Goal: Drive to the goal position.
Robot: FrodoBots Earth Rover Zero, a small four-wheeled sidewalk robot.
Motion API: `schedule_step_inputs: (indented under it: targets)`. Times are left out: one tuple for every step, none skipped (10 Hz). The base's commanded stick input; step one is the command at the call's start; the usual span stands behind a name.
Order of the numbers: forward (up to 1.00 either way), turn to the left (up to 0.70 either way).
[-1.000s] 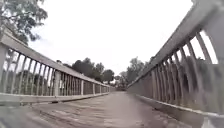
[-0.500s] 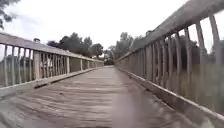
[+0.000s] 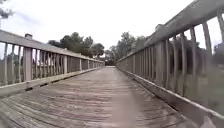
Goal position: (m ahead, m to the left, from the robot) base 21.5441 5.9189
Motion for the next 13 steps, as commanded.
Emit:
schedule_step_inputs:
  targets:
    - [0.7,0.0]
    - [0.7,0.0]
    - [0.7,0.0]
    - [0.7,0.0]
    - [0.7,0.0]
    - [0.7,0.0]
    - [0.7,0.0]
    - [0.7,0.0]
    - [0.7,0.0]
    - [0.7,0.0]
    - [0.7,0.0]
    - [0.7,0.0]
    - [0.7,0.0]
